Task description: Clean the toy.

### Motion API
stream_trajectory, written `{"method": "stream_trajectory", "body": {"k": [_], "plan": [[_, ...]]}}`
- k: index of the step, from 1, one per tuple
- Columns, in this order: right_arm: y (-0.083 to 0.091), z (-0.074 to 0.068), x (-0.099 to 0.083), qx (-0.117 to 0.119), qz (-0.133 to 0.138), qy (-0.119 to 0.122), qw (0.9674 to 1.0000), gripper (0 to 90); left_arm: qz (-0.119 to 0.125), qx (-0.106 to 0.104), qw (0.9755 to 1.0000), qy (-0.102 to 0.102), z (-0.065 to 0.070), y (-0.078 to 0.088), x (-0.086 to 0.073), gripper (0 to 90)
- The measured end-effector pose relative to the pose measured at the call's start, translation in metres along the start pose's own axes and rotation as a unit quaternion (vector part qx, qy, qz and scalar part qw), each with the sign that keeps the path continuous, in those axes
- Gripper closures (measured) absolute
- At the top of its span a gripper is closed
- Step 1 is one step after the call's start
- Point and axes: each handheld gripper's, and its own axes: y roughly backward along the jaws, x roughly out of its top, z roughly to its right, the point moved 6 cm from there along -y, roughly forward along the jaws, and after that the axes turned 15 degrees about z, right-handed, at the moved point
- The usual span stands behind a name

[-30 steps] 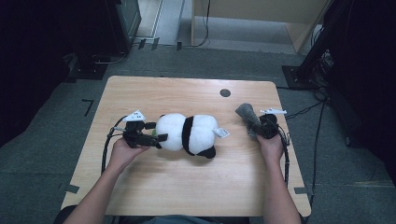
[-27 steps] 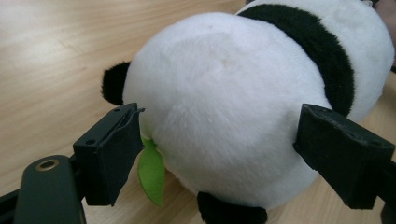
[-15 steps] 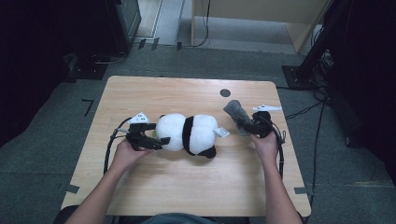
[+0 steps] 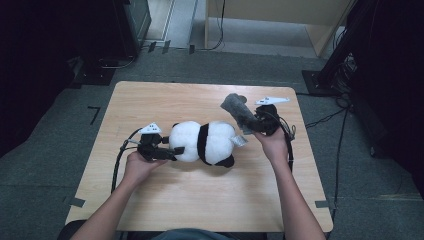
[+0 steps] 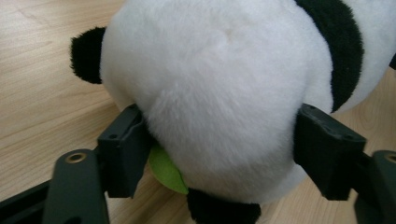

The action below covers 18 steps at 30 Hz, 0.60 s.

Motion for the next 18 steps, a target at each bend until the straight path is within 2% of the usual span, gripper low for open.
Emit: {"method": "stream_trajectory", "body": {"k": [3, 9, 13, 18], "plan": [[-0.004, -0.010, 0.010, 0.012, -0.003, 0.006, 0.9999, 72.8, 0.012, 0.004, 0.9999, 0.001, 0.001, 0.001, -0.002, 32.3], [-0.015, -0.026, 0.025, 0.031, -0.017, 0.018, 0.9992, 72.7, 0.015, 0.011, 0.9998, 0.002, 0.002, 0.002, -0.001, 41.5], [-0.030, -0.044, 0.031, 0.052, -0.032, 0.029, 0.9977, 72.7, 0.015, 0.016, 0.9998, 0.003, 0.004, 0.002, 0.000, 46.4], [-0.054, -0.069, 0.033, 0.080, -0.057, 0.043, 0.9942, 72.6, 0.012, 0.021, 0.9997, -0.002, 0.005, 0.002, 0.001, 49.0]]}}
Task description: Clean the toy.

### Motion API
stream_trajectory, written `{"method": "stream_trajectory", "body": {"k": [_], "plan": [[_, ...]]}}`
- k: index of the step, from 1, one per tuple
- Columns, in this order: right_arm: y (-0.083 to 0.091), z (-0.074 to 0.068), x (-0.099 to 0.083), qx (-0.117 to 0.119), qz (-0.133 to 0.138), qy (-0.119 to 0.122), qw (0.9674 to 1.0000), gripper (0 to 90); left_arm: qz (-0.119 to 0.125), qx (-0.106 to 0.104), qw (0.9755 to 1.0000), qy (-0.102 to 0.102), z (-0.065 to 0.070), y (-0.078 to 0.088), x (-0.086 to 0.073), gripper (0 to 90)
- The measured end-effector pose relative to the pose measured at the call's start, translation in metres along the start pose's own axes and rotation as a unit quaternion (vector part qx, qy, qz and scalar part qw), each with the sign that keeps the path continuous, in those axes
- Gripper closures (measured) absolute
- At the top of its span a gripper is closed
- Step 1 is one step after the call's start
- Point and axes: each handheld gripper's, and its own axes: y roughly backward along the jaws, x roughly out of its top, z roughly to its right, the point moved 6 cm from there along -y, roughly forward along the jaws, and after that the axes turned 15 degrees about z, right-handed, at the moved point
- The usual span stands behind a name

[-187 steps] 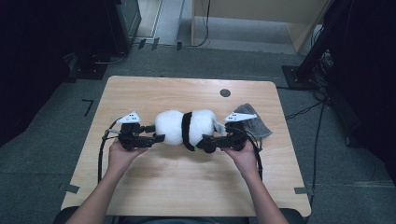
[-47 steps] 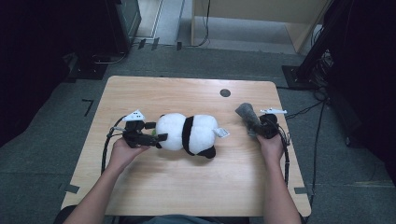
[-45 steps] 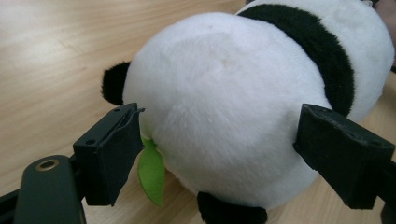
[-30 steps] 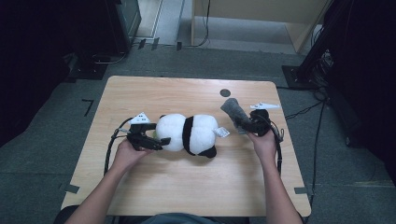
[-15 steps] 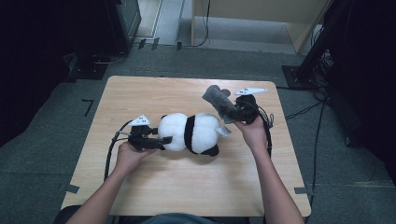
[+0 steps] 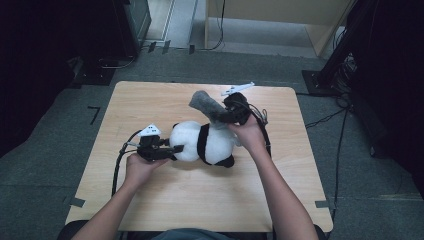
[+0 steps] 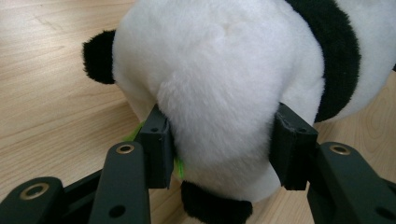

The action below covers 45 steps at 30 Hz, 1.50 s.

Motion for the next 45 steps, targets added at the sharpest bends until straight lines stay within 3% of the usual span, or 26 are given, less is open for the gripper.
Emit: {"method": "stream_trajectory", "body": {"k": [10, 13, 15, 16, 18, 24, 28, 31, 32, 35, 36, 38, 42, 44, 45], "plan": [[-0.057, -0.041, 0.009, 0.058, -0.034, 0.003, 0.9977, 71.9, -0.010, 0.004, 0.9999, -0.002, 0.001, 0.000, 0.002, 48.2], [-0.069, -0.053, 0.005, 0.072, -0.050, 0.013, 0.9960, 71.9, -0.010, 0.007, 0.9999, -0.004, 0.001, 0.001, 0.002, 48.0], [-0.076, -0.059, -0.003, 0.067, -0.076, 0.034, 0.9943, 71.2, -0.012, 0.010, 0.9999, 0.000, 0.001, 0.000, 0.002, 47.9], [-0.077, -0.060, -0.005, 0.065, -0.077, 0.040, 0.9941, 71.1, -0.014, 0.009, 0.9999, 0.002, 0.001, 0.001, 0.001, 47.7], [-0.077, -0.058, -0.006, 0.069, -0.070, 0.030, 0.9947, 69.8, -0.011, 0.008, 0.9999, 0.000, 0.001, 0.001, 0.001, 47.4], [-0.074, -0.055, -0.006, 0.073, -0.063, 0.038, 0.9946, 52.3, -0.010, 0.009, 0.9999, -0.003, 0.001, 0.001, 0.002, 47.1], [-0.072, -0.056, -0.002, 0.080, -0.046, 0.038, 0.9950, 45.8, -0.012, 0.009, 0.9999, -0.003, 0.001, 0.001, 0.002, 47.0], [-0.071, -0.058, 0.001, 0.091, -0.038, 0.031, 0.9947, 44.6, -0.012, 0.009, 0.9999, -0.004, 0.001, 0.001, 0.002, 47.0], [-0.072, -0.059, 0.002, 0.093, -0.036, 0.027, 0.9947, 49.6, -0.012, 0.009, 0.9999, -0.004, 0.001, 0.001, 0.002, 47.0], [-0.073, -0.059, 0.003, 0.085, -0.041, 0.032, 0.9950, 69.8, -0.012, 0.011, 0.9999, -0.005, 0.002, 0.001, 0.002, 47.0], [-0.074, -0.059, 0.004, 0.078, -0.043, 0.030, 0.9956, 72.1, -0.011, 0.011, 0.9999, -0.005, 0.002, 0.001, 0.002, 47.1], [-0.079, -0.056, 0.005, 0.067, -0.045, 0.019, 0.9965, 74.4, -0.009, 0.013, 0.9999, -0.004, 0.002, 0.000, 0.002, 47.7], [-0.088, -0.048, -0.002, 0.028, -0.071, 0.041, 0.9962, 76.2, -0.013, 0.021, 0.9997, 0.005, 0.000, 0.000, 0.002, 51.7], [-0.088, -0.042, -0.003, 0.022, -0.076, 0.021, 0.9967, 76.6, -0.014, 0.022, 0.9997, 0.003, 0.001, 0.000, 0.002, 53.3], [-0.086, -0.037, -0.004, 0.013, -0.081, 0.027, 0.9963, 76.7, -0.014, 0.022, 0.9996, 0.003, 0.001, 0.000, 0.001, 53.7]]}}
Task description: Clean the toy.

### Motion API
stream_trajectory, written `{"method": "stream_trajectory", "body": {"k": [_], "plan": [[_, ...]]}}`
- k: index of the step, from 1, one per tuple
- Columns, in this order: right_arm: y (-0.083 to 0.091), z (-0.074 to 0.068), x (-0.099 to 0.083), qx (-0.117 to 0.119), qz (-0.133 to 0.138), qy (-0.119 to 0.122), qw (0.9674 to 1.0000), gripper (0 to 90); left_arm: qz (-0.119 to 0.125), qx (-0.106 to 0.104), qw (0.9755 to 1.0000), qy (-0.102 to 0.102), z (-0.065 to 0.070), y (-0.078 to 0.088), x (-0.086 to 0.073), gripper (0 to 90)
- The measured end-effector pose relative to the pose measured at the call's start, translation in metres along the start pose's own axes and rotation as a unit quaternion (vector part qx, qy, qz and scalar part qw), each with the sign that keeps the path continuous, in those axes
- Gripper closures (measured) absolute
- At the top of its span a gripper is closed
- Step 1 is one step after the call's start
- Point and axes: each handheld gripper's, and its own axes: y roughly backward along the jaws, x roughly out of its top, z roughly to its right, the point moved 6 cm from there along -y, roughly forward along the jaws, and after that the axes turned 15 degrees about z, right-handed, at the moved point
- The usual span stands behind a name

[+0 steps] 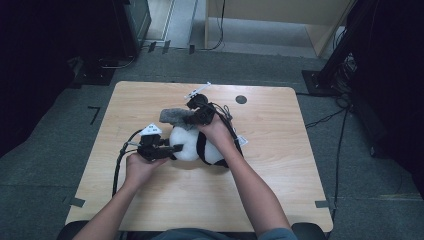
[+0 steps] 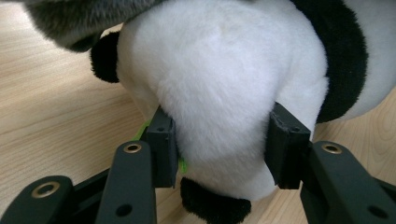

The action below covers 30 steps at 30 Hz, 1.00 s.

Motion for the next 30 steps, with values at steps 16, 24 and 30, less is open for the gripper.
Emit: {"method": "stream_trajectory", "body": {"k": [16, 24, 30], "plan": [[0.044, 0.073, -0.038, -0.054, -0.050, -0.044, 0.9963, 77.3, -0.001, 0.009, 0.9999, -0.006, 0.001, 0.000, 0.000, 56.1], [0.060, 0.102, -0.072, -0.081, -0.054, -0.078, 0.9922, 77.0, 0.001, 0.009, 1.0000, -0.003, 0.000, 0.000, 0.000, 56.2], [0.066, 0.118, -0.102, -0.087, -0.044, -0.120, 0.9880, 77.1, 0.002, 0.009, 1.0000, -0.003, 0.000, 0.000, 0.000, 56.1]]}}
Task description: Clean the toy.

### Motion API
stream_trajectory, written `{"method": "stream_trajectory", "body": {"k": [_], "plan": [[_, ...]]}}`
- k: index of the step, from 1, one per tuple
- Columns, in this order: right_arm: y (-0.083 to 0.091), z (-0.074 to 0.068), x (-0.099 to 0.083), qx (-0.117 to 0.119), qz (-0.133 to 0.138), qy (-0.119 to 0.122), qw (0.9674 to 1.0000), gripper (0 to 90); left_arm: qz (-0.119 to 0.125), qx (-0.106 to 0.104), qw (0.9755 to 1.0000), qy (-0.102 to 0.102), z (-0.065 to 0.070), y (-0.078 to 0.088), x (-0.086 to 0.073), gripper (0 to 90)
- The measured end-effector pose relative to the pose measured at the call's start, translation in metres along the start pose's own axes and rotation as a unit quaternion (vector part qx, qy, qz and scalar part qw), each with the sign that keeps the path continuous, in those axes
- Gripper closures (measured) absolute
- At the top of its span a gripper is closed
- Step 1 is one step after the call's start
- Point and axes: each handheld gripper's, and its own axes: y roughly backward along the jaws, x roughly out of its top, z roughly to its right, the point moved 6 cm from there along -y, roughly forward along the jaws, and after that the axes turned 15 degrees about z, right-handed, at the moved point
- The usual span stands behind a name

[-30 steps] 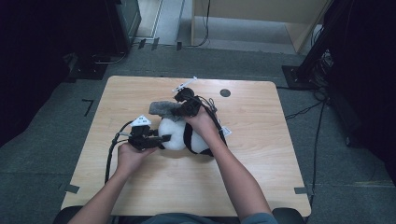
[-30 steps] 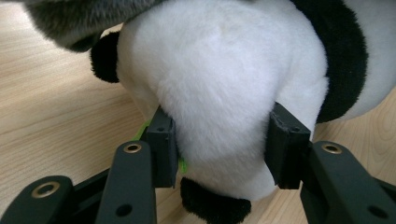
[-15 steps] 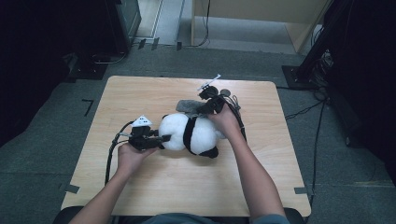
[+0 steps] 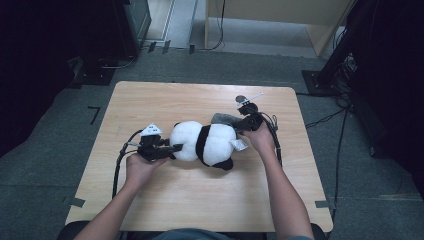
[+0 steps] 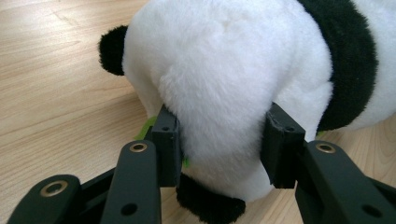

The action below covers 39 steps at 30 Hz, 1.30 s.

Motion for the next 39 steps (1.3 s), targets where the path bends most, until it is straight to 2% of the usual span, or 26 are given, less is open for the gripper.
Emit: {"method": "stream_trajectory", "body": {"k": [2, 4, 5, 10, 12, 16, 23, 28, 31, 35, 37, 39], "plan": [[0.001, 0.005, -0.003, -0.010, -0.006, 0.001, 0.9999, 77.1, 0.000, 0.000, 1.0000, 0.001, 0.000, 0.000, 0.000, 56.0], [0.005, 0.007, 0.000, -0.016, 0.003, -0.004, 0.9999, 77.1, 0.000, 0.000, 1.0000, 0.002, 0.000, 0.000, 0.000, 56.0], [0.010, 0.006, 0.004, -0.015, 0.012, -0.009, 0.9998, 77.2, 0.000, -0.001, 1.0000, 0.003, 0.000, 0.000, 0.000, 55.9], [0.026, -0.001, 0.028, -0.013, 0.052, 0.000, 0.9986, 77.1, 0.000, 0.000, 1.0000, 0.003, 0.000, 0.000, 0.000, 55.7], [0.030, -0.006, 0.037, -0.011, 0.057, 0.004, 0.9983, 77.1, 0.000, 0.000, 1.0000, 0.003, 0.000, 0.000, 0.000, 55.6], [0.033, -0.025, 0.053, 0.007, 0.071, 0.015, 0.9974, 77.0, 0.001, 0.000, 1.0000, 0.003, 0.000, 0.000, 0.000, 55.6], [0.025, -0.073, 0.077, 0.040, 0.077, 0.050, 0.9950, 77.0, 0.001, 0.000, 1.0000, 0.002, 0.000, 0.000, 0.001, 55.6], [0.016, -0.108, 0.091, 0.068, 0.080, 0.074, 0.9917, 76.9, -0.001, -0.002, 1.0000, 0.002, 0.000, 0.000, 0.002, 55.5], [0.007, -0.125, 0.094, 0.083, 0.077, 0.081, 0.9902, 76.9, -0.001, -0.002, 1.0000, 0.003, 0.000, 0.000, 0.002, 55.5], [-0.008, -0.144, 0.088, 0.099, 0.058, 0.088, 0.9895, 76.8, -0.003, -0.001, 1.0000, 0.002, 0.000, 0.000, 0.002, 55.5], [-0.015, -0.147, 0.083, 0.101, 0.047, 0.092, 0.9895, 76.8, -0.002, 0.000, 1.0000, 0.003, 0.001, 0.000, 0.002, 55.5], [-0.022, -0.148, 0.076, 0.091, 0.029, 0.102, 0.9902, 76.7, -0.003, 0.001, 1.0000, 0.006, 0.000, 0.000, 0.002, 55.4]]}}
